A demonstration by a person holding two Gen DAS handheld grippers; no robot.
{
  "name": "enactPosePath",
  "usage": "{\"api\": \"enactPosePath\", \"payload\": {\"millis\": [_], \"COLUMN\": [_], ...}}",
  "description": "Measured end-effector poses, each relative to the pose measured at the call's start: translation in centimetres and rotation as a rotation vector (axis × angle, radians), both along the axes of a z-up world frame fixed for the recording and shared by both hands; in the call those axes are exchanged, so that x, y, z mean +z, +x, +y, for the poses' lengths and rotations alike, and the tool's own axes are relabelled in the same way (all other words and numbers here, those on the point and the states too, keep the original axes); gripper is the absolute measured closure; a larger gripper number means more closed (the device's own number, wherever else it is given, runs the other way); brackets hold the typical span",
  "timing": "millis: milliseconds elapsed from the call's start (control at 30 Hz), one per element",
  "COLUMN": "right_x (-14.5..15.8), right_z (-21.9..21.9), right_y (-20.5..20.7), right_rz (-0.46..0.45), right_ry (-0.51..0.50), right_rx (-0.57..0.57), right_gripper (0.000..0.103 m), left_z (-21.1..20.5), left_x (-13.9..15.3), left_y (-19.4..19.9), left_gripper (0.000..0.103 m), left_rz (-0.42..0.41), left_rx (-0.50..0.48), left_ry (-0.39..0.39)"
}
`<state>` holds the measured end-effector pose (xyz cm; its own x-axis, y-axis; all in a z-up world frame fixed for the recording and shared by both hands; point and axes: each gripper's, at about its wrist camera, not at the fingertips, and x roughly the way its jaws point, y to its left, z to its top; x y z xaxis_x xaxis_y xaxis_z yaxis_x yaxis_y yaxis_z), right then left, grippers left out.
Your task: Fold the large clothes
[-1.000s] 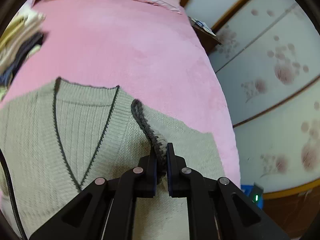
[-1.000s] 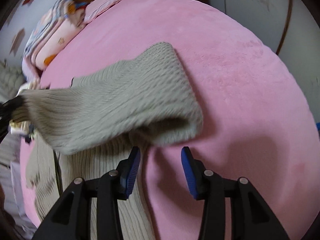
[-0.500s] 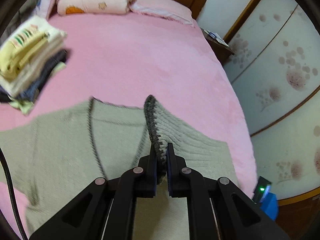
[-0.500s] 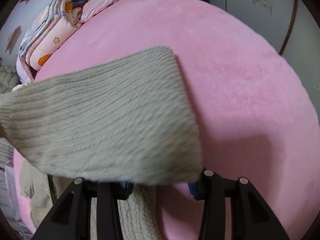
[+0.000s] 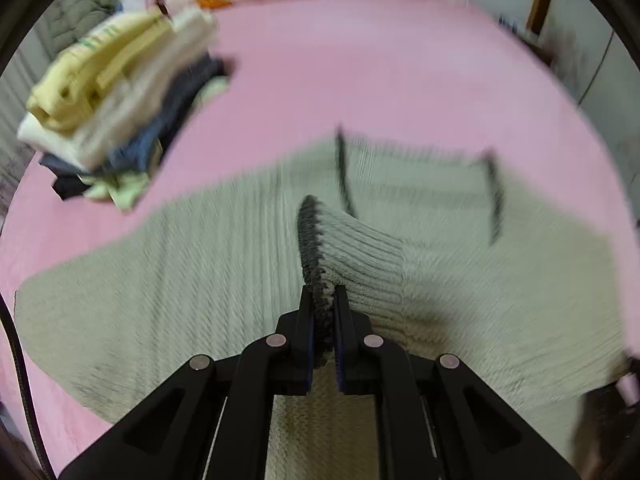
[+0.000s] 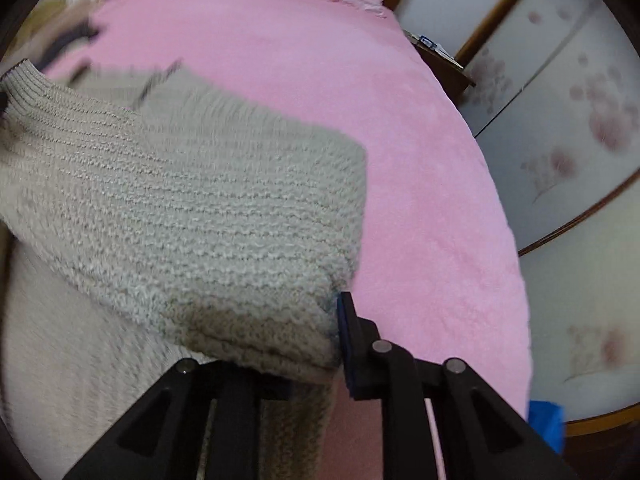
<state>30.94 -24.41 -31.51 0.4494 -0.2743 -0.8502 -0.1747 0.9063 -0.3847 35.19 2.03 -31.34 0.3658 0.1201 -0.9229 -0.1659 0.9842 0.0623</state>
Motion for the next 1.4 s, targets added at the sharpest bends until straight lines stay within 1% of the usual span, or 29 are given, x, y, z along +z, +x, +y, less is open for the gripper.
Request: {"api": "enactPosePath", "payload": {"millis": [33, 100, 133, 167, 200, 267, 300, 367, 467, 500, 567, 600, 667, 733, 833, 867, 900, 967, 1033, 1100, 1167, 1233, 1267, 1400], "right_x": [-0.2, -0.3, -0.2, 0.0, 0.2, 1.4, 1.9, 3.1, 4.4, 4.7, 5.0, 4.9, 4.4, 3.2, 1.5, 0.9, 0.5, -0.1, -0.5, -0.6, -0.4, -0.6, -0.8, -0.8], "right_z": [0.3, 0.7, 0.7, 0.4, -0.1, -1.4, -2.1, -4.4, -7.5, -8.0, -10.1, -10.8, -11.3, -11.2, -10.4, -10.2, -10.0, -9.9, -9.9, -9.6, -9.2, -9.2, -9.3, -9.8], "right_y": [0.0, -0.1, -1.1, -1.6, -2.1, -2.8, -3.2, -4.0, -4.6, -5.1, -4.7, -4.3, -3.9, -3.1, -2.0, -1.6, -1.3, -0.9, -0.7, -0.7, -1.2, -1.6, -1.7, -1.5], "right_rz": [-0.002, -0.004, -0.002, 0.006, 0.008, 0.009, 0.009, 0.013, 0.034, 0.033, 0.031, 0.032, 0.042, 0.070, 0.105, 0.125, 0.142, 0.157, 0.167, 0.168, 0.148, 0.142, 0.141, 0.148], "right_ry": [-0.018, -0.039, -0.035, -0.011, 0.014, 0.094, 0.138, 0.267, 0.456, 0.491, 0.564, 0.586, 0.623, 0.632, 0.612, 0.627, 0.650, 0.681, 0.680, 0.657, 0.580, 0.537, 0.535, 0.553], "right_rx": [0.002, 0.005, 0.004, 0.006, 0.006, 0.008, 0.006, -0.011, -0.088, -0.114, -0.183, -0.205, -0.261, -0.274, -0.255, -0.253, -0.259, -0.269, -0.270, -0.249, -0.217, -0.207, -0.214, -0.246], "right_gripper": [0.083, 0.081, 0.078, 0.072, 0.070, 0.061, 0.059, 0.057, 0.057, 0.057, 0.057, 0.057, 0.057, 0.057, 0.057, 0.057, 0.057, 0.057, 0.057, 0.072, 0.077, 0.077, 0.077, 0.077], "left_z": [-0.1, 0.0, 0.1, 0.3, 0.4, 0.7, 0.9, 1.3, 1.9, 2.0, 2.1, 2.1, 2.0, 1.9, 1.4, 1.0, 0.4, -1.1, -2.9, -4.0, -4.3, -3.9, -3.8, -3.9], "left_x": [-1.4, -2.9, -3.2, -3.3, -3.2, -2.7, -2.6, -2.2, -1.8, -1.6, -1.0, -0.5, 0.5, 1.6, 2.9, 3.2, 3.2, 2.6, 1.4, -0.7, -3.2, -4.4, -4.4, -4.3], "left_y": [-0.1, -0.3, -0.3, -0.3, -0.3, -0.3, -0.1, 0.0, 0.2, 0.1, -0.2, -0.3, -0.5, -0.7, -1.3, -1.5, -1.7, -1.8, -2.0, -1.8, -1.4, -1.2, -1.1, -0.4], "left_gripper": [0.097, 0.096, 0.096, 0.095, 0.095, 0.095, 0.095, 0.095, 0.094, 0.094, 0.093, 0.091, 0.091, 0.090, 0.090, 0.090, 0.090, 0.090, 0.090, 0.090, 0.090, 0.090, 0.090, 0.090], "left_rz": [0.020, 0.013, 0.007, 0.001, -0.004, -0.016, -0.027, -0.046, -0.050, -0.052, -0.072, -0.085, -0.111, -0.136, -0.168, -0.173, -0.170, -0.146, -0.103, -0.042, 0.020, 0.011, 0.001, 0.012], "left_rx": [-0.001, 0.002, 0.007, 0.015, 0.021, 0.034, 0.040, 0.050, 0.067, 0.075, 0.090, 0.094, 0.108, 0.120, 0.123, 0.120, 0.109, 0.073, 0.031, 0.008, 0.019, 0.024, 0.030, 0.034], "left_ry": [0.026, 0.051, 0.050, 0.043, 0.037, 0.013, -0.002, -0.024, -0.052, -0.061, -0.079, -0.081, -0.086, -0.111, -0.170, -0.193, -0.221, -0.248, -0.227, -0.184, -0.098, -0.097, -0.097, -0.081]}}
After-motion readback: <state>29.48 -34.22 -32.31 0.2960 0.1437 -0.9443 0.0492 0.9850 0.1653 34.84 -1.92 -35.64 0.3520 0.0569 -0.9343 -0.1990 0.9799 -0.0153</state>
